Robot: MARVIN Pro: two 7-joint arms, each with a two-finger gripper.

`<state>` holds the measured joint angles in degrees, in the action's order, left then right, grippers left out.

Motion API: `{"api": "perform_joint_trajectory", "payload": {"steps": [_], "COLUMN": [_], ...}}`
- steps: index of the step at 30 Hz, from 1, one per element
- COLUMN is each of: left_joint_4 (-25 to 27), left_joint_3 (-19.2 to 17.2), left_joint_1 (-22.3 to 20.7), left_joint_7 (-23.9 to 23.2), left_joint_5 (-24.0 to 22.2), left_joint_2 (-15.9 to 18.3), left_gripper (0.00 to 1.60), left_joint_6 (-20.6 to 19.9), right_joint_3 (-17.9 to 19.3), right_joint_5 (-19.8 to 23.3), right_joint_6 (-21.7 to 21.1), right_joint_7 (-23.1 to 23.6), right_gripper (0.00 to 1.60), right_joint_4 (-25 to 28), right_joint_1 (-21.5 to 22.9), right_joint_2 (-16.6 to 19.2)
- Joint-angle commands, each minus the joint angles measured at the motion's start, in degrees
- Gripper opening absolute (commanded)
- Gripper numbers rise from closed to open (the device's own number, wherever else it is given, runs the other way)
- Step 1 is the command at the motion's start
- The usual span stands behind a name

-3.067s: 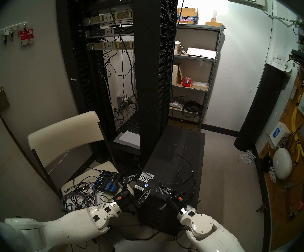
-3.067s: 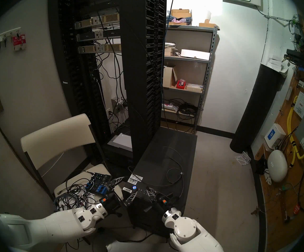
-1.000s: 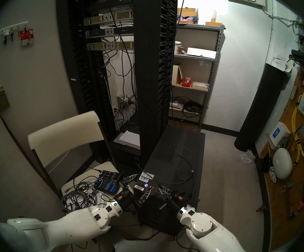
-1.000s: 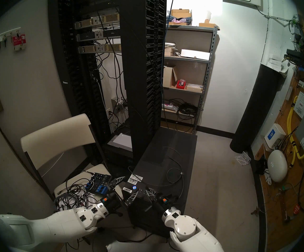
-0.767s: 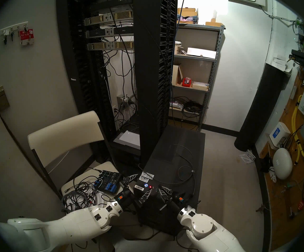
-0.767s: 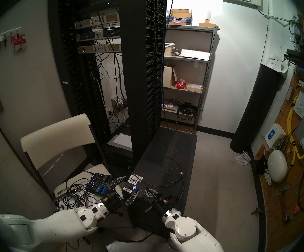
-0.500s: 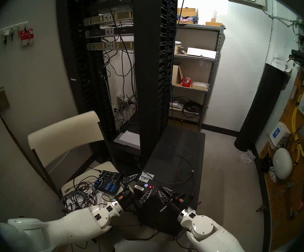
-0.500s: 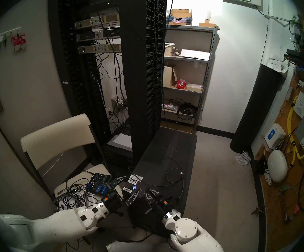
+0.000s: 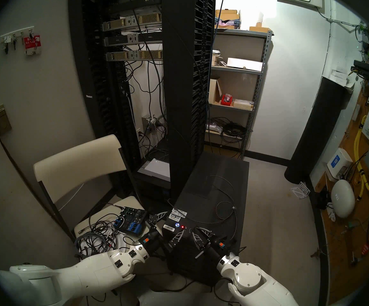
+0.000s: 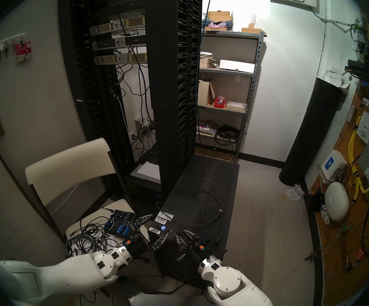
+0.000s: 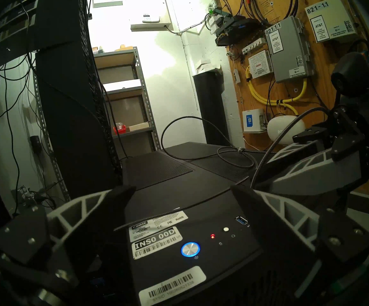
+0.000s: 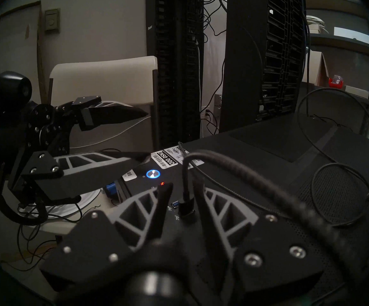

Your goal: Insert the cable into the workstation's USB slot

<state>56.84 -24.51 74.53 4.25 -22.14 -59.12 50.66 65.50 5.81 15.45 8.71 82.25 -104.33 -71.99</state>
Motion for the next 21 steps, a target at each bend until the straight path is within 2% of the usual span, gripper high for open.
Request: {"api": "perform_joint_trajectory", "payload": {"steps": [1,8,12,17,21], "left_joint_4": [0.2,0.5,0.6,0.7,0.7], "left_joint_3": [-0.3,-0.4,-0.4,-0.4,-0.5], "left_joint_1": [-0.3,-0.7,-0.8,-0.9,-0.9], "left_joint_7": [0.1,0.2,0.2,0.2,0.3], "left_joint_5": [-0.1,0.0,0.0,0.0,0.1], "left_joint_2": [-0.3,-0.3,-0.3,-0.4,-0.4], "left_gripper": [1.60,1.60,1.60,1.60,1.60], "left_joint_6": [0.8,0.7,0.6,0.6,0.4], "right_joint_3": [0.4,1.1,1.6,1.9,2.0], "right_joint_5": [0.7,0.6,1.5,2.1,2.8], "right_joint_6": [-1.1,-1.5,-3.6,-5.4,-5.2], "right_joint_7": [-0.1,-1.5,-1.4,-1.3,-0.9], "right_gripper": [0.78,0.78,0.78,0.77,0.77], "right_joint_4": [5.4,10.4,13.3,13.9,13.1], "right_joint_1": [-2.9,-6.8,-8.7,-9.7,-9.7], "right_joint_2": [1.3,2.8,3.7,4.2,4.3]}}
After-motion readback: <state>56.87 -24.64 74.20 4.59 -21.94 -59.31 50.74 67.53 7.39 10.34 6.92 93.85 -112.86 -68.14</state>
